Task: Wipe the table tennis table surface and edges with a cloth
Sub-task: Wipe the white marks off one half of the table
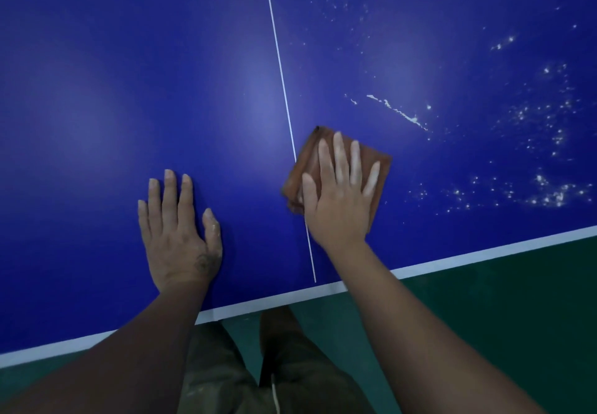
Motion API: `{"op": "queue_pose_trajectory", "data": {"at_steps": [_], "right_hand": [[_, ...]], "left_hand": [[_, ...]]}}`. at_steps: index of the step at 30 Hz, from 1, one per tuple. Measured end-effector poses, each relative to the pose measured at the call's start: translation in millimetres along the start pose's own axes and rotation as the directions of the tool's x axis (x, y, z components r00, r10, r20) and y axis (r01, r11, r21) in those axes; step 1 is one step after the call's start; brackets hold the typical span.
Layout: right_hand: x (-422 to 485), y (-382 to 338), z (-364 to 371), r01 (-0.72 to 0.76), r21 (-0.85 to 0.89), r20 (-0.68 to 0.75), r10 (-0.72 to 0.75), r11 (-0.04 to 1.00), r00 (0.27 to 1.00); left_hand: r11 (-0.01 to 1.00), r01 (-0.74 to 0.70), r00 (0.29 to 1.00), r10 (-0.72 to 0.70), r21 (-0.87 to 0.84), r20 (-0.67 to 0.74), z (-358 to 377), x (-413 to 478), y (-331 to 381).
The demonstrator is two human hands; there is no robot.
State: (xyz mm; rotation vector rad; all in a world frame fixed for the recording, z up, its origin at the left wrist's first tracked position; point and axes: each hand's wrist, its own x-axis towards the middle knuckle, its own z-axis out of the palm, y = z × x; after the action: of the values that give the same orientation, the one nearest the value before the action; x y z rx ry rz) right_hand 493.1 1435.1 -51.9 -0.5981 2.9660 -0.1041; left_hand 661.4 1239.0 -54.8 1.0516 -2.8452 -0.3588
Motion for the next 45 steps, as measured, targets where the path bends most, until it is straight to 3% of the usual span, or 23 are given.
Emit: {"op": "queue_pose_trajectory", "data": {"at_steps": [7,13,18,28,38,45], "right_hand": [[108.0,1.3,-15.4,-0.058,0.065,0.087,0.052,0.996,0.995],[-10.7,-6.7,-6.2,0.024,0.018,0.029,-0.024,1.000,0.999],[-105.4,27.6,1.1,-0.133,0.057,0.067,0.129,0.989,0.989],[45.3,93.1,-27.2,-0.285,0.033,0.089,0.282,0.958,0.955],[-100.9,-2.2,-2.2,-0.305,-0.023,0.070,0.306,0.952,0.949],[-27.7,36.0,-11.4,-0.295,0.013,0.103,0.292,0.955,0.951]], "left_hand": [[1.000,0.008,1.000,-0.008,0.012,0.020,-4.0,0.5,3.3],[1.000,0.011,0.999,-0.011,0.009,0.035,-4.8,-0.1,1.9],[1.000,0.013,0.999,-0.013,0.009,0.049,-6.1,0.7,2.6],[1.000,-0.004,1.000,0.004,0.000,0.008,-6.0,-0.6,2.6],[1.000,-0.019,0.999,0.020,-0.013,0.038,-12.9,-3.7,1.1],[0.997,-0.069,0.997,0.068,-0.046,-0.033,-8.7,-2.9,-0.8]]}}
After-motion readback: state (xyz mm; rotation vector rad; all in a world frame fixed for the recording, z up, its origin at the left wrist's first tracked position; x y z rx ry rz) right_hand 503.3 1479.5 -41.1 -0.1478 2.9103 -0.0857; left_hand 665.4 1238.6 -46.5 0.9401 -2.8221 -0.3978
